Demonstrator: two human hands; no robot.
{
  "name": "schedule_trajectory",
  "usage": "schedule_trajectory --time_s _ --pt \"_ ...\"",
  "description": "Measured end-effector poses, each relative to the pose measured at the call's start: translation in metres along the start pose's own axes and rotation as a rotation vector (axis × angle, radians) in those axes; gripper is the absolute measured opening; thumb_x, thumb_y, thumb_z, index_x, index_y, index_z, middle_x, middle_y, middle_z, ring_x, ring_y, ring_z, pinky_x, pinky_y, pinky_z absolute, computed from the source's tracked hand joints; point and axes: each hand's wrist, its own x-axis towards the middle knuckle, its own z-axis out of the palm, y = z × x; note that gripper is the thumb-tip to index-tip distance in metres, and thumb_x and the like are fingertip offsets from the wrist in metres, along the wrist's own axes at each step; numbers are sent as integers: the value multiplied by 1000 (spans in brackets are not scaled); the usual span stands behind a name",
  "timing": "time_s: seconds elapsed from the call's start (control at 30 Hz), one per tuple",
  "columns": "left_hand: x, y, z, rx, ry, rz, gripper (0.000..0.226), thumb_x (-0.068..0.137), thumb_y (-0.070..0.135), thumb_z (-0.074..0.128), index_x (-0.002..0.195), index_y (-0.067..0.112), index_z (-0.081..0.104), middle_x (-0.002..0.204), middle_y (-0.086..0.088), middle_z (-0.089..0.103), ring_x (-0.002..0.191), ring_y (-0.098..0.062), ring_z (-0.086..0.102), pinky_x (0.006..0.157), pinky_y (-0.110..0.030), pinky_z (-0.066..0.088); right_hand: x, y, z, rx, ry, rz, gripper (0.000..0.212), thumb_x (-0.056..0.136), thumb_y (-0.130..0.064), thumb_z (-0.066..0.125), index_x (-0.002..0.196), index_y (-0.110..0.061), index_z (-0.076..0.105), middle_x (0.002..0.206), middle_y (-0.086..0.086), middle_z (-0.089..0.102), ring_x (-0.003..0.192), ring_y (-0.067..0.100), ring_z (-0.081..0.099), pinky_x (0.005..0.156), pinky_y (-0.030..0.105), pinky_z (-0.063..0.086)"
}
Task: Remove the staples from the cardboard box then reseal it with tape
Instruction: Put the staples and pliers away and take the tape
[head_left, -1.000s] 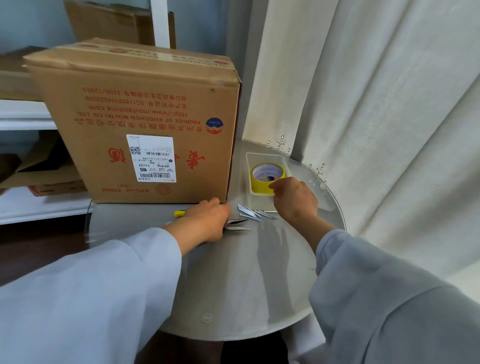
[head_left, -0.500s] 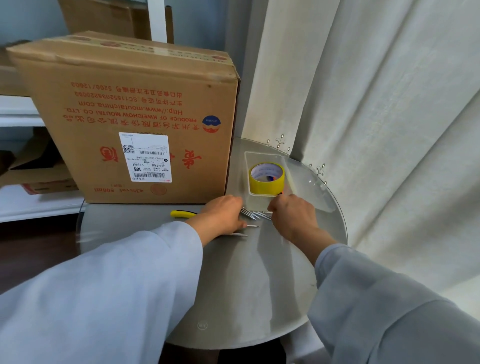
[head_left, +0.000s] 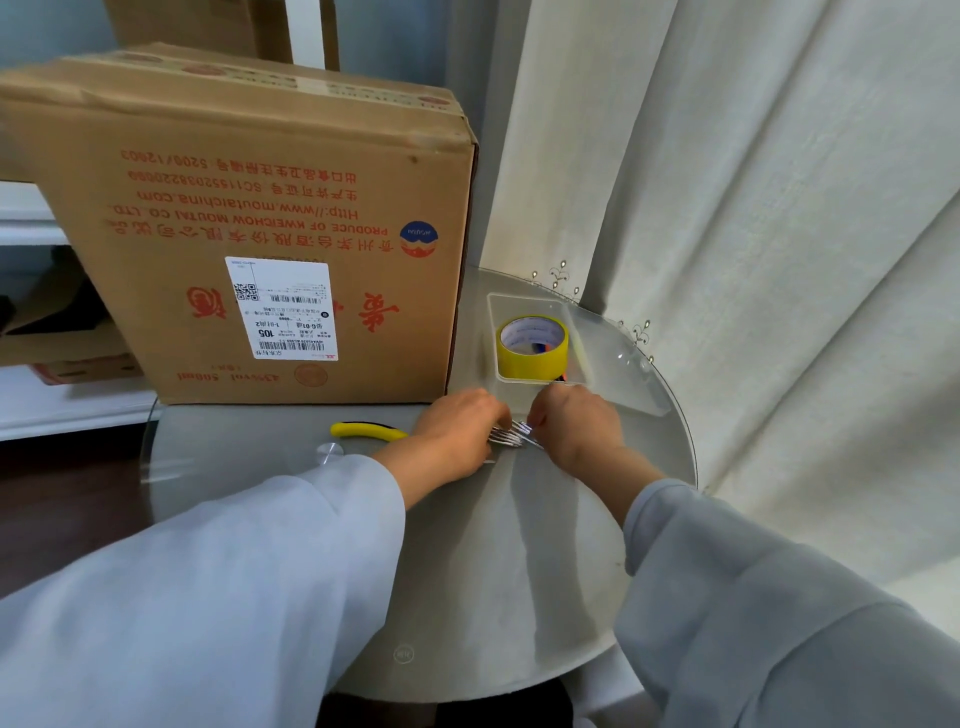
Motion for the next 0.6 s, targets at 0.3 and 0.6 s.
schedule_trajectory --time_s 0.3,0.6 --pt "-5 -3 1 -65 71 -101 33 85 4 58 114 19 50 116 -8 53 107 -28 54 84 -37 45 6 -11 -9 236 -207 48 31 79 -31 74 106 -16 70 108 6 67 104 27 60 86 32 49" --pt "-6 -4 4 -119 69 -137 32 86 11 62 115 18 51 114 -8 56 107 -26 55 87 -37 45 7 -22 -5 171 -207 31 59 71 -38 82 120 -14 60 122 7 61 116 26 56 84 31 44"
